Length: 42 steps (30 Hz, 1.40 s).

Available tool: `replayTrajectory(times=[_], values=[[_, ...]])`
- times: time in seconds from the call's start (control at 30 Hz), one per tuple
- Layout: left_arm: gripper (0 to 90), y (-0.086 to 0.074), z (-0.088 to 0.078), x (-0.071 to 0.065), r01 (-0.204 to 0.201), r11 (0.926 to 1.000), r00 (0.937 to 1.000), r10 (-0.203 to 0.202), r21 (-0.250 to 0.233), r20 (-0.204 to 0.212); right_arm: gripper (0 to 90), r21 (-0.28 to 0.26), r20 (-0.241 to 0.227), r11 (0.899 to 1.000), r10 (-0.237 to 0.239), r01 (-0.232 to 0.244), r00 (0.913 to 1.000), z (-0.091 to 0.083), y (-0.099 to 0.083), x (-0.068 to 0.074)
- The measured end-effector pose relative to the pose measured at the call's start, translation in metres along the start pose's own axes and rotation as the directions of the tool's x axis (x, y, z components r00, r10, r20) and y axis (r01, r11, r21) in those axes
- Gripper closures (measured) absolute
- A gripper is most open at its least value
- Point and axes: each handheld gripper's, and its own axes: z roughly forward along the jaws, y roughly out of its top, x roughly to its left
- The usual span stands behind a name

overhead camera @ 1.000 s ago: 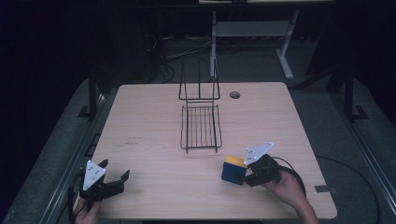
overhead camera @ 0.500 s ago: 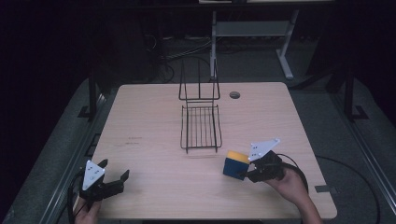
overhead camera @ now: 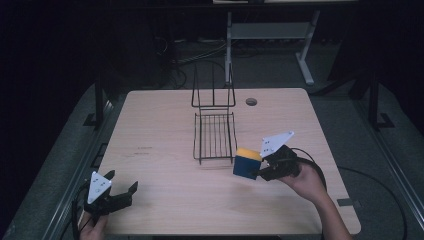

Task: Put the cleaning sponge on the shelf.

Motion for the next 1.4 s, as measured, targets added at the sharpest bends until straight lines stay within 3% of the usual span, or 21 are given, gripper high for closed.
replayTrajectory(times=[0.8, 1.4], values=[[13.9, 0.000, 0.000, 0.004, 0.016, 0.9999, 0.9998, -0.016, -0.004, -0.008, 56.8, 0.033, -0.058, 0.998, -0.051, 0.053, 0.9970, 0.017, 0.052, -0.031], [13.9, 0.001, 0.003, 0.003, 0.011, 0.9999, 0.9999, -0.011, -0.002, 0.003, 56.8, 0.043, -0.085, 0.999, -0.017, 0.020, 0.9962, 0.037, 0.062, -0.059]])
